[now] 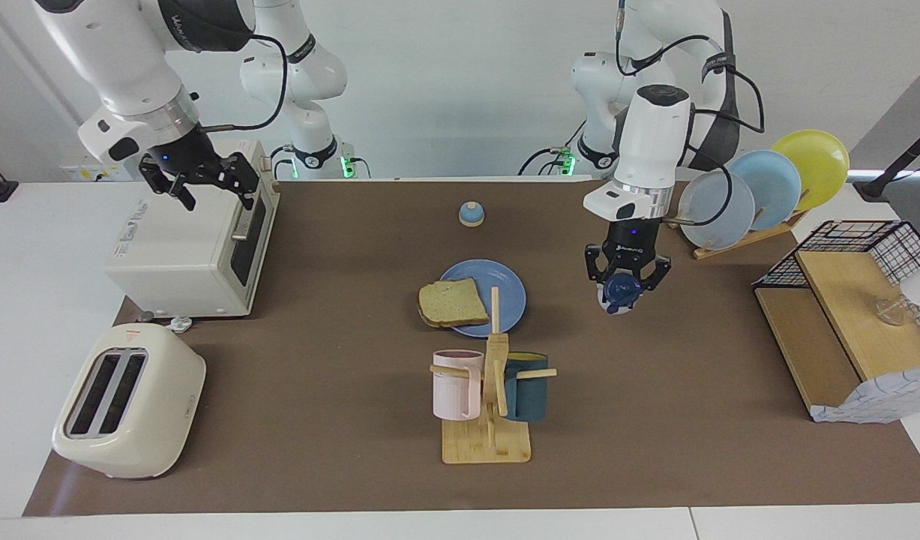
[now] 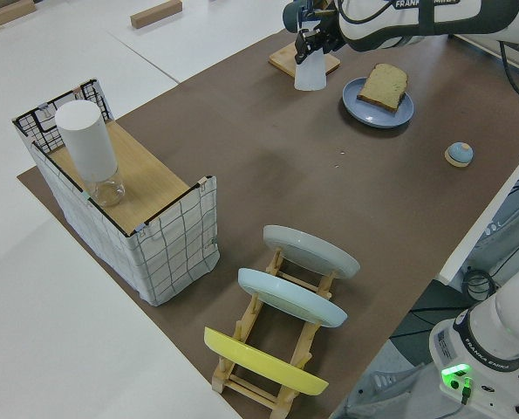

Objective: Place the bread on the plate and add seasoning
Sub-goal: 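Set the bottle back near the mug rack with the left gripper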

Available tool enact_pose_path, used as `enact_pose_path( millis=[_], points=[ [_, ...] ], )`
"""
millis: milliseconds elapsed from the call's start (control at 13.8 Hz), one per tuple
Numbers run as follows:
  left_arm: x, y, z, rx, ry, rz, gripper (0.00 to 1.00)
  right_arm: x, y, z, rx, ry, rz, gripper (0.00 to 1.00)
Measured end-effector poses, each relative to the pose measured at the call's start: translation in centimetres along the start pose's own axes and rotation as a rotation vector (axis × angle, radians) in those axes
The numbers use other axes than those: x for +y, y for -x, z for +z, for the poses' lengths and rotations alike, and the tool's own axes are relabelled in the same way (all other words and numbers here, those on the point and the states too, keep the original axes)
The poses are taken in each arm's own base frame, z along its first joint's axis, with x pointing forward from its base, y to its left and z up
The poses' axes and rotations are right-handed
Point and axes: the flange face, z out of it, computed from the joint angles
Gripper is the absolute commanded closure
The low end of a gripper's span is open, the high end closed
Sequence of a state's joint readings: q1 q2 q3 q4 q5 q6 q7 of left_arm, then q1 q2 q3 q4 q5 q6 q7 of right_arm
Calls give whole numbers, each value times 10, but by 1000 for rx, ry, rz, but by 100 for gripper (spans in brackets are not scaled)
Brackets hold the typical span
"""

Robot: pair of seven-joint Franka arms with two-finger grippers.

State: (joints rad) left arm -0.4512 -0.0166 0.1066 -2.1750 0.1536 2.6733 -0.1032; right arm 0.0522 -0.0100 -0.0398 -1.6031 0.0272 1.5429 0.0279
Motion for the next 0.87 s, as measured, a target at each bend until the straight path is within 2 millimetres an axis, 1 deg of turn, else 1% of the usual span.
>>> enact_pose_path(
  millis=[145,291,363,508,726,872],
  points=[
    [0,19,4,79,21,-112,100,-10,-1,4,21,-4,-18,0],
    [-8,32,7,157,36,-186,100,-13,-1,13,31,-19,-20,0],
    [-12,42,11,202,46,-222,100,-14,1,20,31,-37,-18,0],
    [-17,58,18,255,59,-254,100,-16,5,30,38,-63,-13,0],
    [-21,69,30,312,69,-265,100,-15,7,36,68,-72,-9,0],
    [-19,80,48,349,80,-264,100,-21,6,40,75,-99,-10,0]
  ],
)
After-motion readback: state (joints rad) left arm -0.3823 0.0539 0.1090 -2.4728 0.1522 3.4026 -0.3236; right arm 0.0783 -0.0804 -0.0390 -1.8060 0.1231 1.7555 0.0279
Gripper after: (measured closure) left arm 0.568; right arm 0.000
